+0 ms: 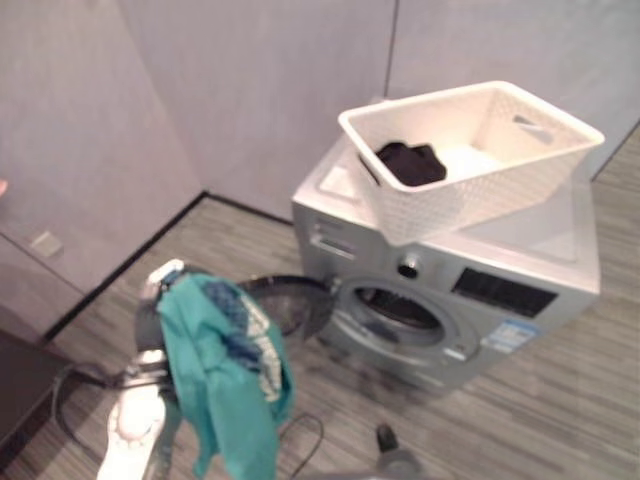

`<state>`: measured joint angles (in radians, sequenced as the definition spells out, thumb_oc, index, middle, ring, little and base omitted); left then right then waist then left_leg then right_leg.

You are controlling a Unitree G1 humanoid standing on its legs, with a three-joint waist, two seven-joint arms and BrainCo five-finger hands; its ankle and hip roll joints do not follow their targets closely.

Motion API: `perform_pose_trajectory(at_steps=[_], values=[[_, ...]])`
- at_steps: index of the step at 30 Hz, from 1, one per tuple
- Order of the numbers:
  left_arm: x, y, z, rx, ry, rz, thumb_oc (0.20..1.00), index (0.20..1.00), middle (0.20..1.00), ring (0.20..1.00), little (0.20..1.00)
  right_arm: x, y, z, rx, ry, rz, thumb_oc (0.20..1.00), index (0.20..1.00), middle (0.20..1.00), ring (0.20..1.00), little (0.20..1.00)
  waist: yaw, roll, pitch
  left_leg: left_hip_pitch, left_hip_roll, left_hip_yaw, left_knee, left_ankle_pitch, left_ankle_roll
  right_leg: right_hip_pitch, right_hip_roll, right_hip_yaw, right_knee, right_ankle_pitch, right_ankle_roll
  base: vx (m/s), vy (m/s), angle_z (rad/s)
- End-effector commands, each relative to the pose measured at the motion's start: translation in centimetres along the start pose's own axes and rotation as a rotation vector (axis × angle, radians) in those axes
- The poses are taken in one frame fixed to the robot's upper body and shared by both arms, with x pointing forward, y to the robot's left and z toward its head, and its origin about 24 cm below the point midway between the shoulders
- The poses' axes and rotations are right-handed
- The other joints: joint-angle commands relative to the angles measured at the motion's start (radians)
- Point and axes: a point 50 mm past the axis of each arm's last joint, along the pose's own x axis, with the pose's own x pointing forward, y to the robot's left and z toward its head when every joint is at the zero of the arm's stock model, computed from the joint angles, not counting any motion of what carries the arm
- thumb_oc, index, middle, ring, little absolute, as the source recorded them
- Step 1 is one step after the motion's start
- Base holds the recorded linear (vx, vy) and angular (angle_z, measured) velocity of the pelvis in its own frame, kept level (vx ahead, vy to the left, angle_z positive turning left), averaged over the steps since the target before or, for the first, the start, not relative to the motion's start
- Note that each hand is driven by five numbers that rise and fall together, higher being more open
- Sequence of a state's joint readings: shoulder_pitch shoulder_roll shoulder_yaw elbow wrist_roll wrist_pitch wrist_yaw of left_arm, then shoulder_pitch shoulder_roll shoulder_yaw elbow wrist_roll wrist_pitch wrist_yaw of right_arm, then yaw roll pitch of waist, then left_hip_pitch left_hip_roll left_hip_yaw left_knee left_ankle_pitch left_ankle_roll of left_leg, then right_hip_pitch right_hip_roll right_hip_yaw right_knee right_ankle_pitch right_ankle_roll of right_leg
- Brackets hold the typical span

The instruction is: Grab the laundry basket,head to the washer,open it,put in the laundry and shut it.

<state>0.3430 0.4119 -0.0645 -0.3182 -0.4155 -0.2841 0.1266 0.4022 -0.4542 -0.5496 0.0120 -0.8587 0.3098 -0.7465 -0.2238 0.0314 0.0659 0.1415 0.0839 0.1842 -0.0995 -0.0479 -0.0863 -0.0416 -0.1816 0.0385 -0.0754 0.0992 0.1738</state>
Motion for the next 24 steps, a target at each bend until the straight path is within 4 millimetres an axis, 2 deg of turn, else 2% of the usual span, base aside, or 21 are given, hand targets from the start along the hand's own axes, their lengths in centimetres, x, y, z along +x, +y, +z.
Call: perform_pose_trajectory(at_steps=[1, 6, 7, 10, 12, 14, 17, 20, 24], values=[[1.9, -0.6, 0.4, 0.037, -0.048, -0.1, 0.2, 0.2, 0.2, 0.2, 0.2, 1.9, -0.9, 0.9, 0.159, 0.035, -0.144, 1.0, 1.0, 1.0, 1.0, 1.0, -0.013, -0.029, -0.004, 0.037, 0.036, 0.02, 0.181, -0.204, 0.053, -0.11, -0.081, 0.017, 0.125, 0.015, 0.076, -0.04, -0.004, 0.0], [2.4, -3.6, -5.0, 0.014, 0.165, -0.192, 0.2, 0.2, 0.2, 0.2, 0.2, 2.0, 0.1, 3.5, 0.28, -0.004, -0.076, 1.0, 1.0, 1.0, 1.0, 1.0, -0.065, -0.007, 0.003, 0.05, 0.03, 0.044, 0.193, -0.212, 0.047, -0.123, -0.085, 0.042, 0.142, 0.013, 0.075, 0.0, 0.01, -0.1], [2.4, -4.5, -6.4, -0.011, 0.215, -0.191, 0.2, 0.2, 0.2, 0.2, 0.2, 2.0, 0.2, 4.2, 0.306, -0.025, -0.058, 1.0, 1.0, 1.0, 1.0, 1.0, -0.078, 0.004, 0.013, 0.056, 0.03, 0.057, 0.194, -0.214, 0.045, -0.132, -0.081, 0.055, 0.15, 0.012, 0.075, 0.01, 0.024, -0.21], [2.0, -5.9, -9.1, -0.078, 0.331, -0.164, 0.2, 0.2, 0.2, 0.2, 0.2, 1.7, 0.5, 5.6, 0.355, -0.082, -0.004, 1.0, 1.0, 1.0, 1.0, 1.0, -0.111, 0.017, 0.026, 0.067, 0.024, 0.08, 0.188, -0.211, 0.041, -0.151, -0.076, 0.077, 0.155, 0.015, 0.076, 0.01, 0.028, -0.29], [2.0, -6.4, -9.5, -0.096, 0.348, -0.16, 0.2, 0.2, 0.2, 0.2, 0.2, 1.6, 0.6, 5.9, 0.364, -0.092, 0.006, 1.0, 1.0, 1.0, 1.0, 1.0, -0.12, 0.021, 0.031, 0.067, 0.023, 0.087, 0.186, -0.21, 0.04, -0.156, -0.075, 0.082, 0.155, 0.016, 0.077, 0.0, 0.016, -0.2], [2.3, -7.7, -10.5, -0.142, 0.394, -0.144, 0.2, 0.2, 0.2, 0.2, 0.2, 1.9, 0.2, 7.1, 0.415, -0.125, 0.013, 1.0, 1.0, 1.0, 1.0, 1.0, -0.145, 0.03, 0.057, 0.055, 0.018, 0.103, 0.184, -0.201, 0.033, -0.182, -0.073, 0.096, 0.155, 0.025, 0.077, -0.03, 0.023, -0.27], [2.7, -8.5, -10.6, -0.149, 0.393, -0.15, 0.2, 0.2, 0.2, 0.2, 0.2, 2.1, 0.0, 7.5, 0.438, -0.142, 0.005, 1.0, 1.0, 1.0, 1.0, 1.0, -0.16, 0.032, 0.078, 0.035, 0.016, 0.112, 0.193, -0.2, 0.029, -0.204, -0.071, 0.103, 0.155, 0.03, 0.077, -0.06, 0.016, -0.2], [3.9, -10.1, -10.8, -0.183, 0.4, -0.127, 0.2, 0.2, 0.2, 0.2, 0.2, 2.6, -1.0, 8.7, 0.506, -0.166, -0.034, 1.0, 1.0, 1.0, 1.0, 1.0, -0.181, 0.022, 0.128, -0.012, 0.018, 0.125, 0.226, -0.202, 0.02, -0.246, -0.073, 0.116, 0.155, 0.041, 0.074, -0.09, -0.007, -0.05], [6.4, -11.1, -9.6, -0.205, 0.339, -0.081, 0.2, 0.2, 0.2, 0.2, 0.2, 3.6, -2.3, 11.3, 0.616, -0.188, -0.107, 1.0, 1.0, 1.0, 1.0, 1.0, -0.191, -0.003, 0.191, -0.091, 0.036, 0.161, 0.294, -0.223, 0.016, -0.336, -0.065, 0.126, 0.163, 0.058, 0.078, -0.13, -0.04, -0.11]])
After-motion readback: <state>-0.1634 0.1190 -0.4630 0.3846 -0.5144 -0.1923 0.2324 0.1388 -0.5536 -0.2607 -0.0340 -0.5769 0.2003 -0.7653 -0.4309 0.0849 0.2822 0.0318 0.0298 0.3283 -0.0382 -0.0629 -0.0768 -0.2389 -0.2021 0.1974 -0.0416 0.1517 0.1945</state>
